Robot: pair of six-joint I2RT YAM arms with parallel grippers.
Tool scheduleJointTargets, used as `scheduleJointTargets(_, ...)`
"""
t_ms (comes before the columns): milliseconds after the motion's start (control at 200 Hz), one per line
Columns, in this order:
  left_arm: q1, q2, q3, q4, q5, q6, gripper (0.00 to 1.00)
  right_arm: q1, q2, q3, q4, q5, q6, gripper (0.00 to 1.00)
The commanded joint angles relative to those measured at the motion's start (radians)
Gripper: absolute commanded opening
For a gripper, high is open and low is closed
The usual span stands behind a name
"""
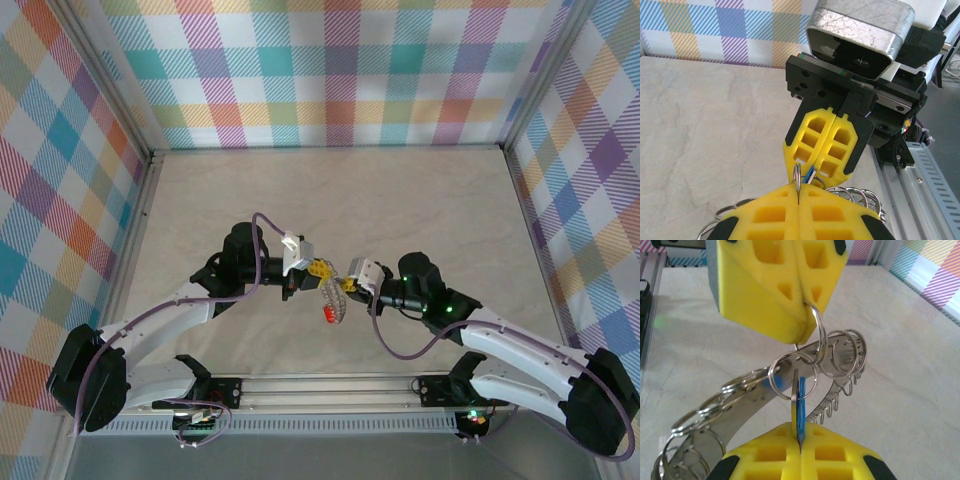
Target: Put the keys on the keyring
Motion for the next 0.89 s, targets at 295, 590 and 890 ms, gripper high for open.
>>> scheduleJointTargets(295, -0.001, -0.020, 0.040, -0.058, 0.039, 0.056, 0.00, 0.002, 0.019, 0.185, -0.256, 0.016, -0.120, 0.00)
scheduleJointTargets(590, 0.004, -0.020, 0.042, -0.067, 0.043, 0.066, 0.00, 0.000, 0.098, 0.338, -0.492, 0.053, -0.250, 0.00)
scheduleJointTargets(890, 0.006, -0.009, 0.055, -0.127, 0.060, 0.118, 0.00, -0.015, 0.158, 0.480, -0.727, 0.073, -0.374, 0.00)
